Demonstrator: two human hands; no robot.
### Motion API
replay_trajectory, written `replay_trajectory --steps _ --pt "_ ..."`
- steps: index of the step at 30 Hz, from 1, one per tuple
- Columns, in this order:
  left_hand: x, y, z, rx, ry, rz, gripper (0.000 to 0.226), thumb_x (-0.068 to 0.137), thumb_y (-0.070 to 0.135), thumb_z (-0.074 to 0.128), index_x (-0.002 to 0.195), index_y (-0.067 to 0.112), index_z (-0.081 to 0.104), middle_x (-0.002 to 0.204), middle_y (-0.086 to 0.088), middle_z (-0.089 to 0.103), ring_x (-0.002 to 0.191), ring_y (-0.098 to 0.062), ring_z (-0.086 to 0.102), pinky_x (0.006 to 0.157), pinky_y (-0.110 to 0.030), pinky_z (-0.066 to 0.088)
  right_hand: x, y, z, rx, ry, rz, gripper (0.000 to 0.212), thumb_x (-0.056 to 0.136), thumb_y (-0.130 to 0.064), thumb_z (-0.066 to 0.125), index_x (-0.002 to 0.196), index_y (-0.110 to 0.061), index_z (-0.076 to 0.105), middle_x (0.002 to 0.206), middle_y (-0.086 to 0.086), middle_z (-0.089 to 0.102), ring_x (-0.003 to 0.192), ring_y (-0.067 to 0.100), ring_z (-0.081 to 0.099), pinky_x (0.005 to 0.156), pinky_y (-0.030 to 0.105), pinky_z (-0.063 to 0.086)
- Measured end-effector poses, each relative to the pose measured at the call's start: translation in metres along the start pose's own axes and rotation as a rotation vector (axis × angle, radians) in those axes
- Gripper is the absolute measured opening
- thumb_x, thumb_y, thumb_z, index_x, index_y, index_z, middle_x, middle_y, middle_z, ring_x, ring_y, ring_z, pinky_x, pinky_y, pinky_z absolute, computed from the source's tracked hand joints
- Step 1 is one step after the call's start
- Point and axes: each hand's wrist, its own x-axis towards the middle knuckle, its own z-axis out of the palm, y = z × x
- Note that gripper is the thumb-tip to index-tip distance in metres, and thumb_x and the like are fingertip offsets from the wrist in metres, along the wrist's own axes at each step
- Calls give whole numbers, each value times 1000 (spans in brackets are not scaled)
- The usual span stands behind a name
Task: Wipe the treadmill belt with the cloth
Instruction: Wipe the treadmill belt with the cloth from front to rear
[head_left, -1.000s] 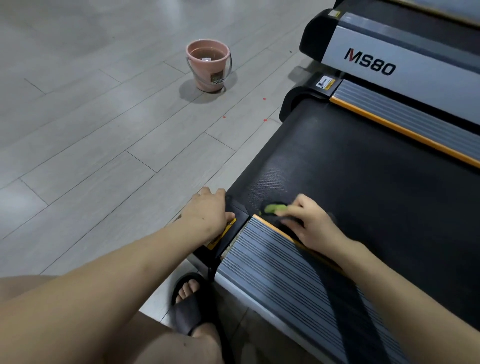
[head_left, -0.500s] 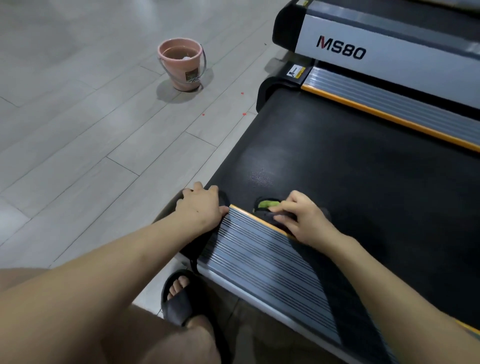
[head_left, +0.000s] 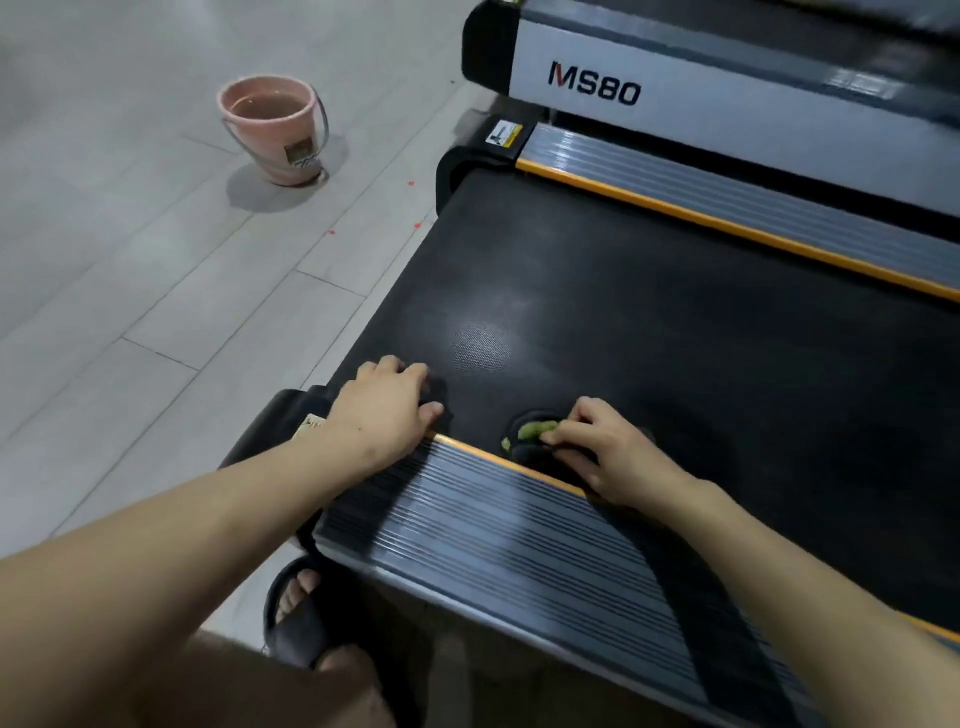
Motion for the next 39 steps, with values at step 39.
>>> replay_trajectory --steps 39 --pt "14 33 12 137 -137 154 46 99 51 48 138 28 50 145 -3 46 133 -31 41 103 -49 42 42 37 5 -185 374 464 24 87 -19 69 111 -20 71 96 10 57 88 32 54 80 36 44"
